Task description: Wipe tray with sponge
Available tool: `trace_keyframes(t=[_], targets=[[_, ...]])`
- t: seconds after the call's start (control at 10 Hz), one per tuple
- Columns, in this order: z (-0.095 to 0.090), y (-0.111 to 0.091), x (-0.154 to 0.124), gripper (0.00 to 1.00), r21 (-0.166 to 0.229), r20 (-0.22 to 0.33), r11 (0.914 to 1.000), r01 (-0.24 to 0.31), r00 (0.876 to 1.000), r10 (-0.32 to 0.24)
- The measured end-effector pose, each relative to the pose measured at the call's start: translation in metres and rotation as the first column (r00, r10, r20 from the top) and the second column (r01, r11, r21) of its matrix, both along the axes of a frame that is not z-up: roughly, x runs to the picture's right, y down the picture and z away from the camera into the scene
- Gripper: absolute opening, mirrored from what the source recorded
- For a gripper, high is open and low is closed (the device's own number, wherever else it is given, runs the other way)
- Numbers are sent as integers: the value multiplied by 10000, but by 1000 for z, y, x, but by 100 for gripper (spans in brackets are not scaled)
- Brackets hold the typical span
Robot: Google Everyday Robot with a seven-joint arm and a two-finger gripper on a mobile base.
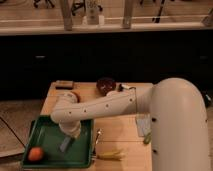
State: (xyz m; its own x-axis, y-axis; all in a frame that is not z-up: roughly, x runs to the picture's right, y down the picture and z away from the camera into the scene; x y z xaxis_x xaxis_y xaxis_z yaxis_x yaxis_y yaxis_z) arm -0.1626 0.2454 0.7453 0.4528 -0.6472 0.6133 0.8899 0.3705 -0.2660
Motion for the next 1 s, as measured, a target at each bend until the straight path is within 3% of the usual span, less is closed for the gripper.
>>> trace_keyframes(t=[0.3, 0.6, 0.8, 1.0], targets=[[24, -18, 8, 4, 376, -162, 9993, 42, 9999, -36], [41, -31, -13, 4, 561, 57, 9975, 423, 9991, -427], [45, -26, -44, 4, 530, 504, 9934, 1020, 9932, -1047], [39, -5, -74, 4, 371, 1206, 9824, 1832, 9750, -1864]])
